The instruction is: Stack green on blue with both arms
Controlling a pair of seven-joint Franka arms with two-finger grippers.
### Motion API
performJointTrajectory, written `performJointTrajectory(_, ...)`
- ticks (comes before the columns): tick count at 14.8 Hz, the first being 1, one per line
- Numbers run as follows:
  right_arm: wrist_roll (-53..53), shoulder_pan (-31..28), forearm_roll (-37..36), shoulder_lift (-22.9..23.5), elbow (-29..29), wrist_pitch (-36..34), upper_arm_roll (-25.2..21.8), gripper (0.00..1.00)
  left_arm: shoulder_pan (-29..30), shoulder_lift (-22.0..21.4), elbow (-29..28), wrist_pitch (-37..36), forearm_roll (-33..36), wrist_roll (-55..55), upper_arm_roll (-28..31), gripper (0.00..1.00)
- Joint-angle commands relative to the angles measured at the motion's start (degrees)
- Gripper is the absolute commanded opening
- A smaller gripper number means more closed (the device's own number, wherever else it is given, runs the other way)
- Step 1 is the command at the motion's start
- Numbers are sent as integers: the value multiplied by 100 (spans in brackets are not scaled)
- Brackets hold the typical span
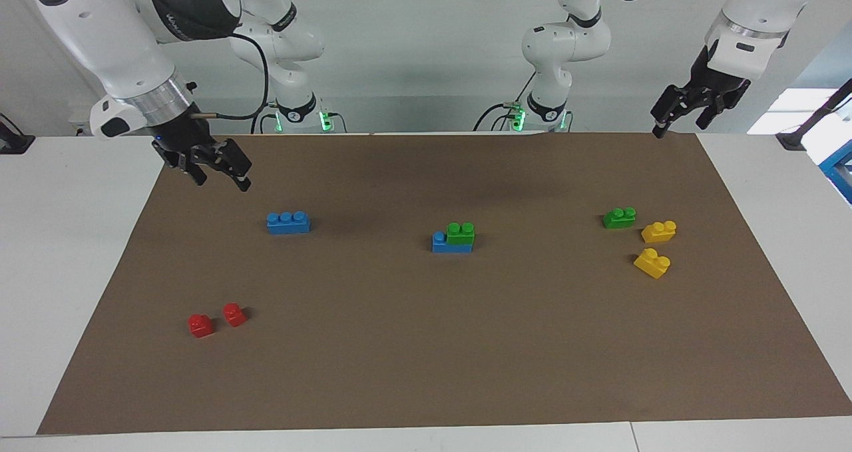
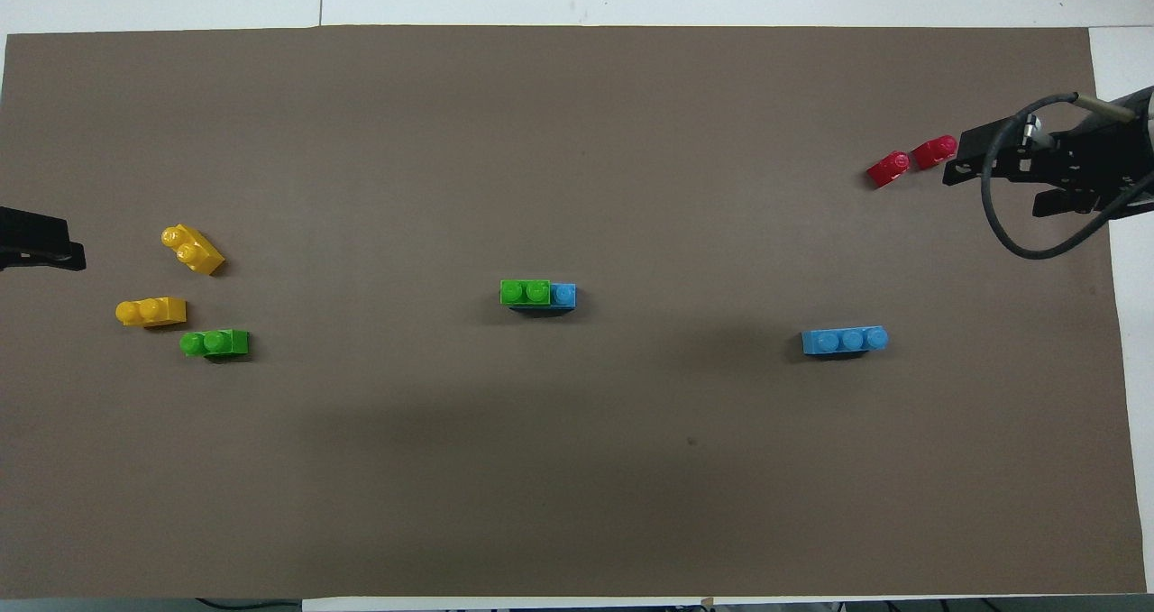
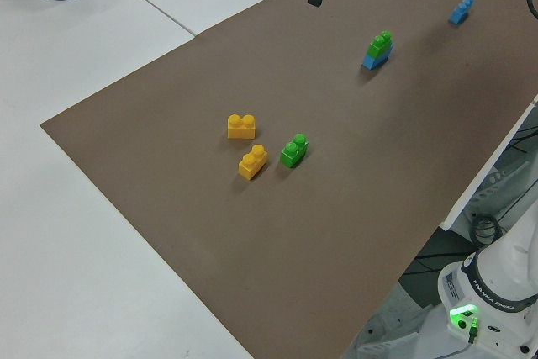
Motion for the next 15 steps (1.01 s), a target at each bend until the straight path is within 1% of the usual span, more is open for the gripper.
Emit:
performJointTrajectory(1, -553, -71, -259, -206, -17, -212, 66, 99, -142, 114, 148, -241, -91, 120, 37, 100)
performJointTrajectory(4, -879, -71, -321, -364, -26, -405, 57, 100, -133, 219, 148, -110, -56, 593, 72, 100)
performJointTrajectory(8, -888, -62, -365, -400, -26, -721, 66, 100, -124, 299, 148, 145, -55, 595, 72, 100)
performJointTrajectory(11, -976, -79, -664, -409, -17, -722, 74, 100, -81, 256, 165, 136, -55, 595, 20, 100)
performJointTrajectory(15, -1056, -88, -673, -409, -26, -731, 57, 100, -63, 220, 157, 136, -64, 595, 20, 100)
